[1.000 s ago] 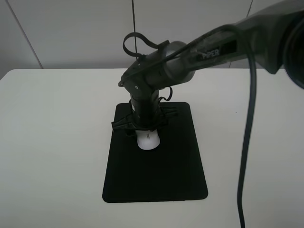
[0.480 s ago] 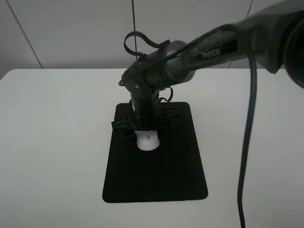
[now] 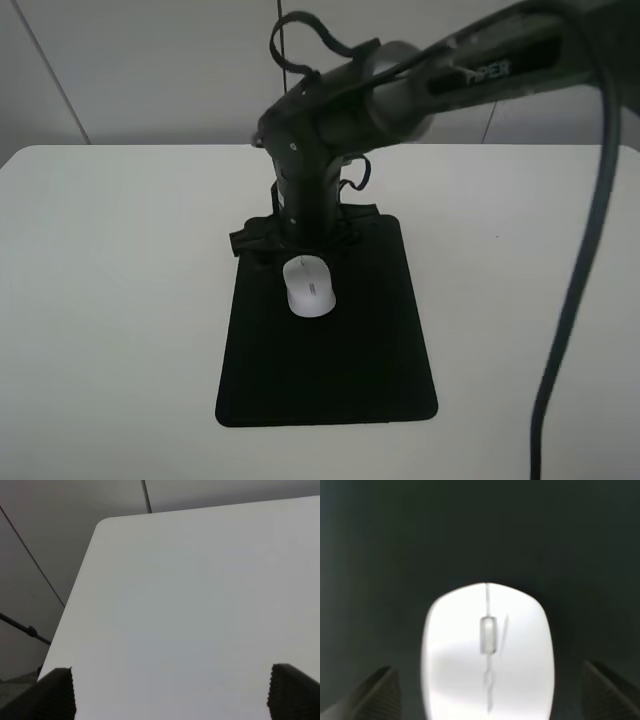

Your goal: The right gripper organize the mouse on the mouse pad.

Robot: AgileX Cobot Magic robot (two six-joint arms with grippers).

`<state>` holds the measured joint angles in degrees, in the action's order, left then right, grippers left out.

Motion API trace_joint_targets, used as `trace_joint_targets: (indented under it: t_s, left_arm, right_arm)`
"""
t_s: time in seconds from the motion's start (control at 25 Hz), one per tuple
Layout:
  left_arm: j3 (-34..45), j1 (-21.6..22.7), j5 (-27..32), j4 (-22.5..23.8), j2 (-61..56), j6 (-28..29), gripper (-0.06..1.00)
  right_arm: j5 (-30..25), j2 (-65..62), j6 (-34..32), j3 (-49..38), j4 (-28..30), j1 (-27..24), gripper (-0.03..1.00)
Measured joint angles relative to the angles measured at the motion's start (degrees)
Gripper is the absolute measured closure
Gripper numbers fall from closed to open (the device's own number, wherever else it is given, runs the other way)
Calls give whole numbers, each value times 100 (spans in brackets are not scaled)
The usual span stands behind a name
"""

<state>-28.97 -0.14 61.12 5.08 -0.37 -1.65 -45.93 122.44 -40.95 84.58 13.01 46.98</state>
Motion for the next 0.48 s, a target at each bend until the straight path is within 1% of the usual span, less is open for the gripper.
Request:
trace_joint_targets:
  t_s: [0.12,0.28,0.4,0.48]
  left_arm:
    - [0,0,0,0,0,0,16]
    - [0,0,0,0,0,0,16]
    - [0,0,0,1,0,0,16]
    - [0,0,0,6,0,0,16]
  right_arm:
    - [-90,-342,435,0,-269,-112,25]
    - [-368,-599,875,-33,-313,-429,25]
    - [-384,-864,1055,-409,-331,-797,25]
    - [-186,-1154,1159,-883,-443,-1116,25]
